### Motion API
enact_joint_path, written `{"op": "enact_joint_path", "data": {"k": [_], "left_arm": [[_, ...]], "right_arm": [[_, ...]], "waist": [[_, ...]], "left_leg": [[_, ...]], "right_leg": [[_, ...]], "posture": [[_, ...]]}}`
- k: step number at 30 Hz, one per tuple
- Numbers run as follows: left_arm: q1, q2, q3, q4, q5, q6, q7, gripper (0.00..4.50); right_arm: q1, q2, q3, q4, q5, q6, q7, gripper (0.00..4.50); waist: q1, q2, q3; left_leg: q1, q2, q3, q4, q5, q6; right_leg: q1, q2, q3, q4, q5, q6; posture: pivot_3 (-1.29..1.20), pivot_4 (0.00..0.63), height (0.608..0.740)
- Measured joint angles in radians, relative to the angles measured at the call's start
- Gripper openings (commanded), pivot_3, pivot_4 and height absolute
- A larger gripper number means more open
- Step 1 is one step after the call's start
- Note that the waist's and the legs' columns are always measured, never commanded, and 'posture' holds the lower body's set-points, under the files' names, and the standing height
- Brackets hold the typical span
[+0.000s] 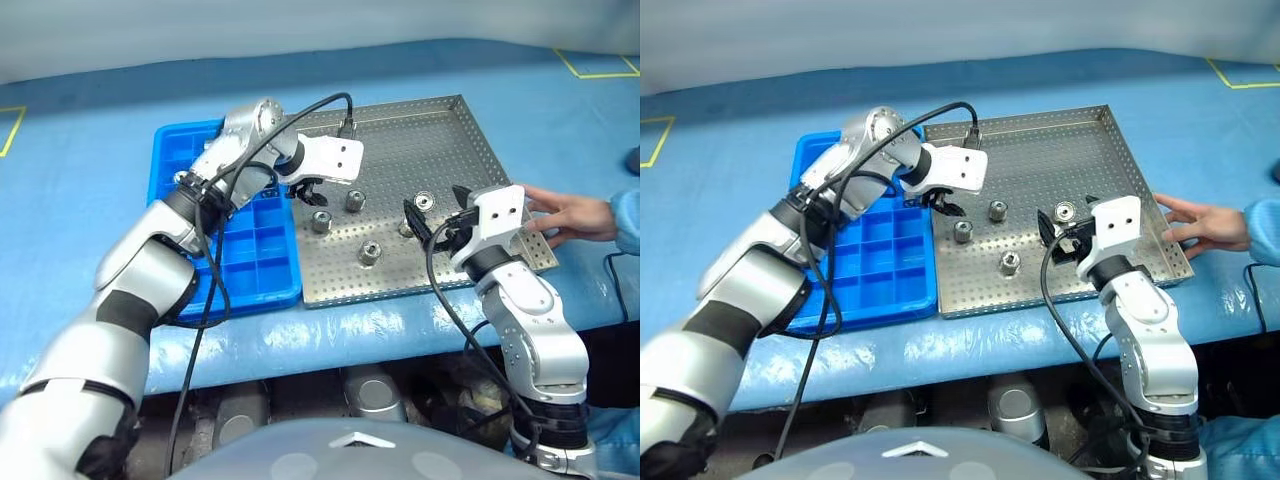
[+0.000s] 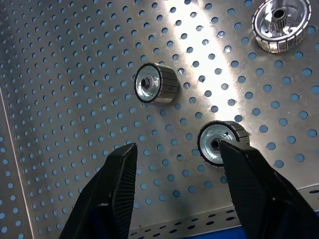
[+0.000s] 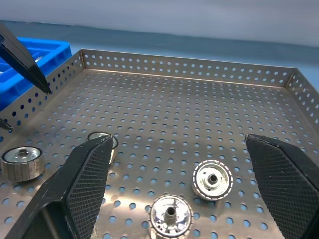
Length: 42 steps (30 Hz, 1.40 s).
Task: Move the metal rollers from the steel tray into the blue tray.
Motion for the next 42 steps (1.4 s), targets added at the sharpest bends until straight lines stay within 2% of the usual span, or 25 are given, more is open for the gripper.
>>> {"op": "enact_joint_path", "data": {"k": [7,14,28,42], "left_arm": [[-0.016,-0.027,-0.01,0.037,0.018,-0.054,-0.054,2.64],[0.005,0.032,-0.011,0.019,0.05,-0.088,-0.097,2.64],[0.074,0.131,0.0,-0.087,0.054,-0.079,-0.143,2.64],[0.165,0.141,-0.015,-0.13,0.106,-0.064,-0.159,2.64]], "right_arm": [[0.013,0.017,0.001,0.0,-0.011,-0.016,-0.006,4.5],[0.029,0.021,0.001,0.0,-0.016,-0.018,-0.007,4.5],[0.015,0.022,0.023,0.0,-0.021,-0.017,-0.004,4.5],[0.004,0.021,0.028,0.0,-0.02,-0.013,-0.003,4.5]], "waist": [[-0.023,0.0,0.0],[-0.054,0.0,0.0],[-0.049,0.0,0.0],[-0.041,0.0,0.0]], "left_leg": [[-0.001,0.0,0.0,0.0,0.0,0.0],[-0.001,0.0,0.001,0.0,0.0,0.0],[-0.001,0.0,0.001,0.0,0.0,0.001],[-0.001,0.0,0.001,0.001,0.0,0.001]], "right_leg": [[-0.002,0.0,0.001,0.001,0.0,0.0],[-0.003,0.0,0.002,0.003,0.0,0.0],[-0.003,0.0,0.002,0.003,0.0,0.0],[-0.003,0.0,0.002,0.005,0.0,0.0]], "posture": [[-0.36,0.15,0.74],[-0.35,0.15,0.74],[-0.31,0.15,0.74],[-0.31,0.15,0.74]]}}
